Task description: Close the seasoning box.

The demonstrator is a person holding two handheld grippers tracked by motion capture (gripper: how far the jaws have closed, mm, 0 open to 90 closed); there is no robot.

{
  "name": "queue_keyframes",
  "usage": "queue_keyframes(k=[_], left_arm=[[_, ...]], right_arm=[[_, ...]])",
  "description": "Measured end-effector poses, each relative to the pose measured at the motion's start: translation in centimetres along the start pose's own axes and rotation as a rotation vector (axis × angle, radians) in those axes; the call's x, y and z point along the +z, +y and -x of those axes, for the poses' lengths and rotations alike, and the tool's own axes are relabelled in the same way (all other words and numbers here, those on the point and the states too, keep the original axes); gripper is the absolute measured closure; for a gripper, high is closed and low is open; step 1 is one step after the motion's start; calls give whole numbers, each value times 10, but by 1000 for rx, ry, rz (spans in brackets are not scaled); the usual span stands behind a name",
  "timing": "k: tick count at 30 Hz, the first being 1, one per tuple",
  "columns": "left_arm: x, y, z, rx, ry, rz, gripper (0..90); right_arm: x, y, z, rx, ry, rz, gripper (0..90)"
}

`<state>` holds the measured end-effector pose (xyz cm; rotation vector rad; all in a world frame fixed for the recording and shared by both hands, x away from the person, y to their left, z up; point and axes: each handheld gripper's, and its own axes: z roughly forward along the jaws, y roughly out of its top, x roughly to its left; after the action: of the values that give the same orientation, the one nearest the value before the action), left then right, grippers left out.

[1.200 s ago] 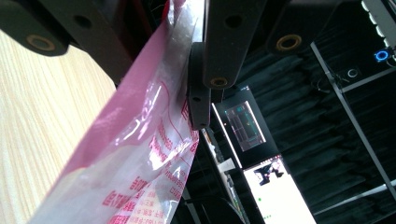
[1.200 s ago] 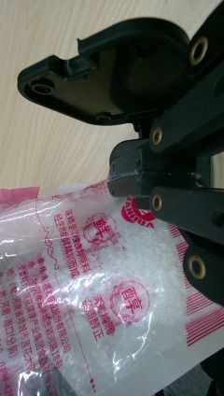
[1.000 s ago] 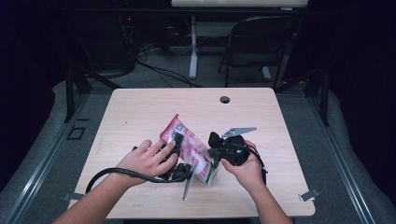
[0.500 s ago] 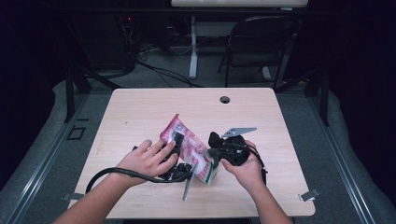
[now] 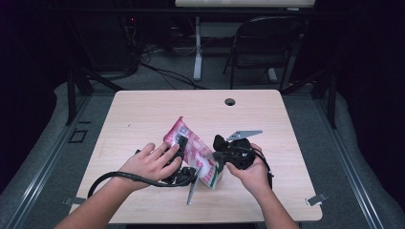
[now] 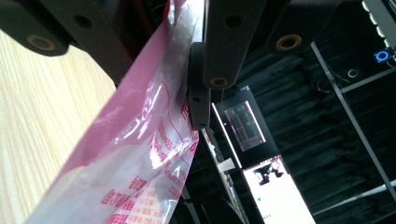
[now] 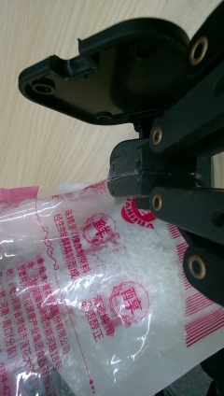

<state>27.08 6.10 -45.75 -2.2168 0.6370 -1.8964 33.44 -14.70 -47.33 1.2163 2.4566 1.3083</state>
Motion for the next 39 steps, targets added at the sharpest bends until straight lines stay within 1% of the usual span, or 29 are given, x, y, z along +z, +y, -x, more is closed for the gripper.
queue_keyframes(k=[10, 12, 13, 14, 16, 17, 18, 19, 20, 25, 26, 27, 28, 29, 30, 33, 34, 35, 37, 38, 39], left_arm=[[0, 0, 1, -1, -2, -1, 837], [0, -1, 2, -13, -5, 0, 837], [1, -1, 2, -22, -20, 0, 837], [1, -1, 3, -25, -23, -3, 836], [1, -1, 3, -21, -23, -4, 837], [1, -1, 4, -24, -12, 0, 837], [1, -2, 5, -25, -13, 0, 837], [1, -2, 5, -31, -25, -2, 837], [1, -2, 5, -31, -25, -2, 837], [1, -4, 10, -61, -28, -1, 838], [1, -4, 10, -61, -28, -1, 838], [1, -5, 11, -63, -36, -8, 838], [1, -6, 11, -76, -51, -8, 839], [1, -6, 14, -82, -46, -9, 839], [1, -7, 15, -84, -51, -12, 839], [0, -8, 17, -114, -66, -10, 839], [0, -8, 17, -114, -66, -10, 839], [0, -9, 19, -138, -70, -8, 839], [0, -10, 20, -142, -77, -11, 840], [0, -10, 23, -157, -83, -10, 840], [0, -10, 23, -157, -83, -10, 840]], right_arm=[[0, 0, 0, -9, -4, -6, 900], [0, 0, 0, -6, -3, -1, 900], [0, 0, 0, -3, -2, 3, 900], [0, 0, 0, -8, -3, -4, 900], [0, 0, 0, -9, -4, -4, 900], [0, 0, 0, -10, -4, -4, 900], [0, 0, 0, -10, -3, -3, 900], [0, 0, 0, -9, -4, 1, 900], [0, 0, 0, -9, -4, 1, 900], [1, 1, -1, -14, -2, 4, 900], [1, 1, -1, -14, -2, 4, 900], [2, 1, -2, -15, -1, 6, 900], [2, 2, -2, -19, -1, 6, 900], [2, 2, -2, -19, 3, 7, 900], [3, 2, -2, -18, 4, 8, 900], [3, 3, -3, -21, 6, 6, 900], [3, 3, -3, -21, 6, 6, 900], [4, 4, -3, -22, 10, 10, 900], [4, 4, -3, -27, 9, 2, 900], [5, 5, -4, -27, 14, 11, 900], [5, 5, -4, -27, 14, 11, 900]])
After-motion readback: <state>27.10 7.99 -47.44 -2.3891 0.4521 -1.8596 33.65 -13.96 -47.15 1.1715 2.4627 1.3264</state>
